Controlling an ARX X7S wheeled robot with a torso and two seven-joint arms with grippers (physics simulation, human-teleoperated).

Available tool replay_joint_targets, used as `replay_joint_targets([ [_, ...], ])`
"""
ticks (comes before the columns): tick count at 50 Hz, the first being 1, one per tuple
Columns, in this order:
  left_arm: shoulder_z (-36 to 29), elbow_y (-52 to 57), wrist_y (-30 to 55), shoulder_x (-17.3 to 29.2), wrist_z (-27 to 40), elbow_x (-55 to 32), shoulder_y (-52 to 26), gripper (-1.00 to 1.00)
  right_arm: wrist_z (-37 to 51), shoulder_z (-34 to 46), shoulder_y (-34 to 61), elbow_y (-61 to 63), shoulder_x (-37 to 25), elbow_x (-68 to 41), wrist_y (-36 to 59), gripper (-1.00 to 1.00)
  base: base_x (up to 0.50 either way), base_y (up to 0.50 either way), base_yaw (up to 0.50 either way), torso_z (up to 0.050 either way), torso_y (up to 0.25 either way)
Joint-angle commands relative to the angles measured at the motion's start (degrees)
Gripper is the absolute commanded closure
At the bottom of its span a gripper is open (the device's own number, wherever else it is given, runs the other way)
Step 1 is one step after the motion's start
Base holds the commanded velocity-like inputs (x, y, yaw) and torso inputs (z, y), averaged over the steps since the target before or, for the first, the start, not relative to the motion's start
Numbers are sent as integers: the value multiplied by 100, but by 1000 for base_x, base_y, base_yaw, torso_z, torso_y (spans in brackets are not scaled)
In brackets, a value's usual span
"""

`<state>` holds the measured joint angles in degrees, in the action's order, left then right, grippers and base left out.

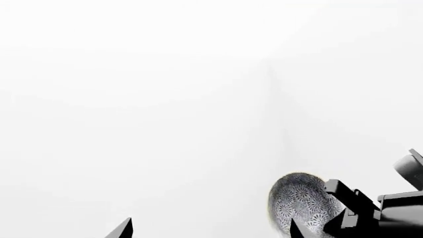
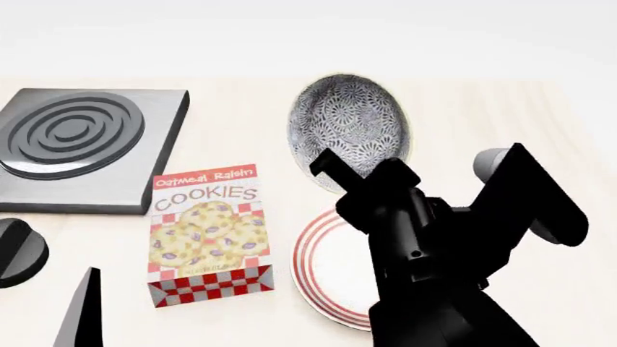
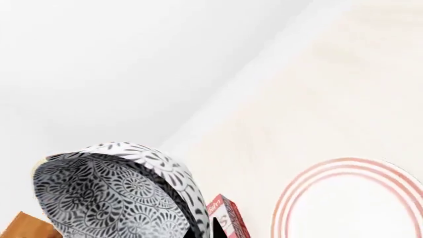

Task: Pick the akita bowl from table center and place it on the plate.

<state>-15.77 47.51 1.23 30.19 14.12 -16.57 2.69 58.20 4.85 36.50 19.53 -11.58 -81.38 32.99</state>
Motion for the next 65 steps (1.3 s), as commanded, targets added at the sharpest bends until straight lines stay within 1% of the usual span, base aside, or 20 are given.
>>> replay_joint_targets([
  [1, 62, -29, -43, -50, -33, 22, 24, -100, 1301, -388, 77, 5, 830, -52, -694, 100, 0, 0, 0, 0, 0],
  [4, 53, -45, -59, -50, -36, 27, 27, -100, 1407, -395, 102, -59, 917, -1, -865, 100, 0, 0, 0, 0, 0],
  [7, 59, -53, -77, -45, -34, 23, 33, -100, 1769, -361, 117, -106, 994, 226, -1068, 100, 0, 0, 0, 0, 0],
  [8, 59, -55, -71, -45, -29, 23, 30, -100, 2038, -340, 139, -133, 1010, 250, -1088, 100, 0, 0, 0, 0, 0],
  [10, 46, -64, -81, -49, -31, 37, 30, -100, 2104, -261, 181, -214, 1035, 329, -1184, 100, 0, 0, 0, 0, 0],
  [13, 48, -74, -89, -47, -30, 23, 26, -100, 2440, -136, 264, -327, 1044, 454, -1311, 100, 0, 0, 0, 0, 0],
  [16, 57, -39, -60, -37, -12, 3, 22, -100, 2598, -69, 363, -462, 1072, 366, -1428, 100, 0, 0, 0, 0, 0],
  [22, 63, -38, -54, -31, 4, -6, 20, -100, 2639, 90, 406, -763, 1074, 204, -1823, 100, 0, 0, 0, 0, 2],
  [25, 66, -30, -36, -27, 11, -36, 10, -100, 2762, 185, 407, -800, 1060, 333, -2028, 100, 0, 0, 0, 0, 0],
  [36, 96, 64, 129, 13, 84, -85, -67, -100, 2745, 438, 390, -1168, 1091, -66, -2653, 100, 0, 0, 0, 0, 0],
  [52, 54, -77, -11, -7, 79, 0, -27, -100, 2614, 868, 486, -1541, 1052, -553, -3426, 100, 0, 0, 0, 0, 1],
  [56, 48, -22, 77, 9, 104, -17, -55, -100, 2559, 924, 569, -1783, 1087, -654, -3698, 100, 0, 0, 0, 0, 0],
  [61, 35, -142, -35, -9, 80, 21, -39, -100, 2522, 1058, 668, -2154, 1091, -757, -4092, 100, 0, 0, 0, 0, 0],
  [63, 69, -2, 135, 29, 138, -46, -82, -100, 2499, 1095, 677, -2391, 1091, -801, -4290, 100, 0, 0, 0, 0, 0],
  [65, 68, -51, 78, 23, 131, -26, -61, -100, 2510, 1136, 721, -2538, 1095, -823, -4501, 100, 0, 0, 0, 0, 5],
])
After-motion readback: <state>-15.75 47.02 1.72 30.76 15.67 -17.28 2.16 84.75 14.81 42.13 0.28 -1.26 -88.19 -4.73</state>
